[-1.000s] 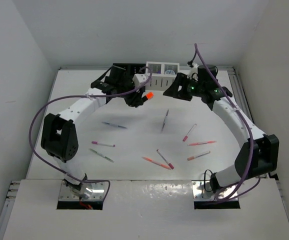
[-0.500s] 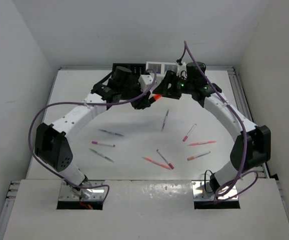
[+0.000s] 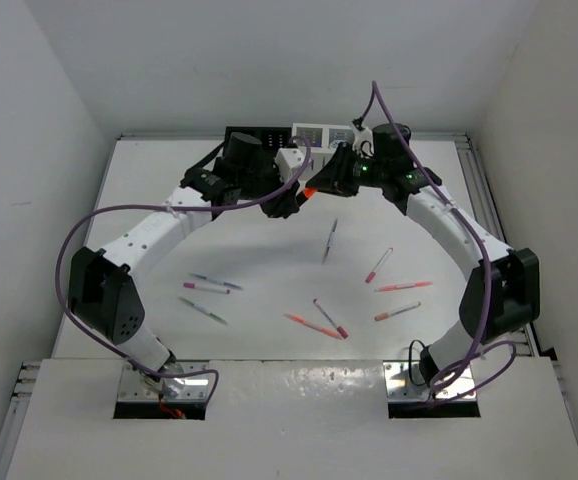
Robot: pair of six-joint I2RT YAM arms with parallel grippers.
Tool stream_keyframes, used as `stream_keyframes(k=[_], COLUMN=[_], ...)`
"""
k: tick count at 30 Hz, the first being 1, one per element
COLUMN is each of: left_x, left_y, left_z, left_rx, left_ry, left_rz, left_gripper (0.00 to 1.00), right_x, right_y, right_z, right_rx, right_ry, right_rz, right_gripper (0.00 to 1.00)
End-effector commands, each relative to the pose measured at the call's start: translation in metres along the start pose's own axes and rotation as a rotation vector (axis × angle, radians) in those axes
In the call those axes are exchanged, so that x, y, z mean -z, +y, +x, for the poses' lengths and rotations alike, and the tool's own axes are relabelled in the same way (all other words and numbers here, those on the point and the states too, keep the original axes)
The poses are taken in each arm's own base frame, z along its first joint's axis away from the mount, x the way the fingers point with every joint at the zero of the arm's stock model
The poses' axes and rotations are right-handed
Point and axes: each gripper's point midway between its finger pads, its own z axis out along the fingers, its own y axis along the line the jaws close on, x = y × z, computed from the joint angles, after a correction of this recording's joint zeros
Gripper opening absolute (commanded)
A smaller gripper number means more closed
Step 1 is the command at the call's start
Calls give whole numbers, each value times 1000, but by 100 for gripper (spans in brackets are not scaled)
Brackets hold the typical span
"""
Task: Sort the stationery into containers
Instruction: Place the pen in the storage box.
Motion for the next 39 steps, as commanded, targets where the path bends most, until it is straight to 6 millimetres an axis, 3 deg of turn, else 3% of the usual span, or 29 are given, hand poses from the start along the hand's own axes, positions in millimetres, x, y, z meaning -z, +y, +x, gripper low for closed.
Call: stream_keyframes(k=[1, 3, 6, 7, 8, 10, 11, 13, 14, 15, 17, 19, 20, 21, 23, 24, 25, 26, 29, 31, 39], left_x=[6, 5, 5, 5, 5, 9, 15, 22, 35, 41, 62, 76, 85, 90, 103, 106, 108, 111, 113, 117, 142], left_y=[1, 2, 1, 2, 3, 7, 16, 35, 55, 68, 96, 114, 125, 129, 132, 132, 134, 142, 150, 156, 150], left_z=[-22, -23, -24, -24, -23, -23, -22, -11, -9, -6, -2, -2, 2, 3, 6, 7, 9, 16, 35, 44, 73], left_rx=[-25, -23, -20, -16, -8, -2, 19, 73, 101, 135, 212, 235, 233, 226, 209, 204, 203, 221, 264, 274, 224], left_ry=[-70, -73, -76, -74, -74, -75, -81, -77, -95, -107, -124, -130, -124, -127, -173, -192, -203, -189, -137, -115, -16], left_rz=[-19, -17, -9, -12, -16, -39, -71, -143, -205, -254, -360, -434, -470, -481, -481, -480, -481, -496, -492, -495, -520], left_gripper=[5, 5, 7, 15, 38, 60, 84, 100, 100, 100, 100, 100, 100, 100, 100, 100, 100, 100, 100, 100, 100], right_x=[-3, -6, -8, -8, -9, -9, -10, -9, -5, -9, -2, -5, 2, -3, 2, 0, -16, -14, -31, -47, -82], right_y=[12, 10, 9, 10, 8, 5, 5, 5, 11, 1, 14, 3, 12, 4, 7, 7, -8, 0, -14, -30, -59], right_z=[-1, 2, 1, 0, -4, -14, -26, -43, -63, -74, -112, -139, -162, -172, -205, -213, -215, -229, -241, -237, -236], right_rx=[-4, -7, 14, 23, 27, 71, 92, 109, 129, 139, 230, 285, 359, 379, 455, 475, 485, 519, 553, 566, 639], right_ry=[12, 22, 23, 21, 11, -16, -36, -75, -119, -143, -235, -312, -383, -415, -537, -555, -539, -573, -615, -601, -591], right_rz=[-59, -56, -59, -58, -42, -15, -5, 9, 7, 42, 51, 126, 149, 184, 224, 231, 251, 258, 290, 321, 361], right_gripper=[23, 24, 8, 1, 0, 0, 0, 0, 0, 0, 0, 0, 0, 0, 0, 0, 0, 0, 0, 0, 0])
